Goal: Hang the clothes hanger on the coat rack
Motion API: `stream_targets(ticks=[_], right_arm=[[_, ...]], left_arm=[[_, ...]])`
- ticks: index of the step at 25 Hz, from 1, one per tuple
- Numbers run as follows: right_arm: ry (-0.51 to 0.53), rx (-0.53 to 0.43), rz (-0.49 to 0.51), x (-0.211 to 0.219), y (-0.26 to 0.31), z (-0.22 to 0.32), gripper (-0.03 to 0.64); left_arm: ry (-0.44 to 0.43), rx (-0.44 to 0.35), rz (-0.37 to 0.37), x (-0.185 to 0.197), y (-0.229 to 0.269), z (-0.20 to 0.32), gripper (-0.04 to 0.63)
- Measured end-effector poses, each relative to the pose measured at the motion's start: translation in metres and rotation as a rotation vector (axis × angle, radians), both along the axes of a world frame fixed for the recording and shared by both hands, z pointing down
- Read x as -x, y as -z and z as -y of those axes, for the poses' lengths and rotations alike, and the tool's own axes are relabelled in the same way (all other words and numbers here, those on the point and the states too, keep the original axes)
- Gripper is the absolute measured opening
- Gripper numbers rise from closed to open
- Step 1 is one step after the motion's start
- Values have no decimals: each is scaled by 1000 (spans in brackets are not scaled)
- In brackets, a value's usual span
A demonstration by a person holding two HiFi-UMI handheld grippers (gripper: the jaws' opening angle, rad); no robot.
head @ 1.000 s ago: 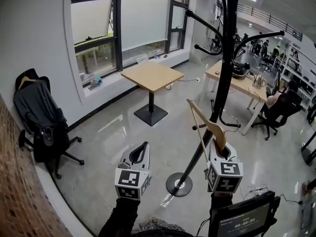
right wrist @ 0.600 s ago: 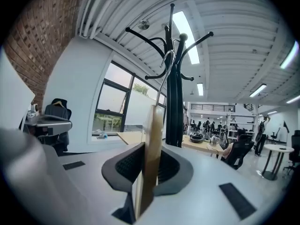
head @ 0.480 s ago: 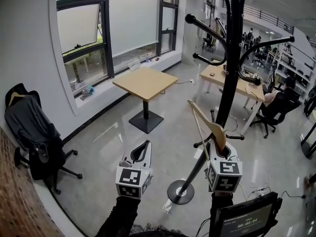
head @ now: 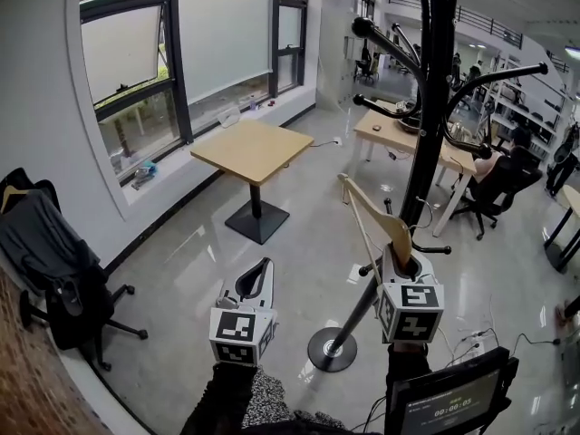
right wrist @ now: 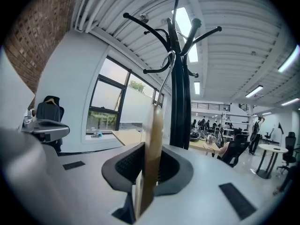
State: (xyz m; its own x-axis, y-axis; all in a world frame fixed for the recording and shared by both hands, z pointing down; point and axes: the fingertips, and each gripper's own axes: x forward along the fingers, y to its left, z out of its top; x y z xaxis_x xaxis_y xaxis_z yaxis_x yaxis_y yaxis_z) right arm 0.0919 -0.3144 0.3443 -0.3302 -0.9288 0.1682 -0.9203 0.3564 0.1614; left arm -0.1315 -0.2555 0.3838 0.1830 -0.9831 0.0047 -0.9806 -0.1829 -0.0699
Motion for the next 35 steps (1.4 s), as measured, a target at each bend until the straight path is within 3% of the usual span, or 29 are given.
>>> stream_targets(ticks=[17, 25, 35], right_arm=[[-158, -21, -19, 25, 44, 50, 52], [-203, -67, -30, 3, 99, 67, 52], [-204, -62, -45, 39, 112, 111, 52]], left_arm=[[-248, -43, 27, 5, 31, 88, 6], [-303, -14, -7, -15, 30, 94, 7], [-334, -33, -38, 5, 29, 114, 8]])
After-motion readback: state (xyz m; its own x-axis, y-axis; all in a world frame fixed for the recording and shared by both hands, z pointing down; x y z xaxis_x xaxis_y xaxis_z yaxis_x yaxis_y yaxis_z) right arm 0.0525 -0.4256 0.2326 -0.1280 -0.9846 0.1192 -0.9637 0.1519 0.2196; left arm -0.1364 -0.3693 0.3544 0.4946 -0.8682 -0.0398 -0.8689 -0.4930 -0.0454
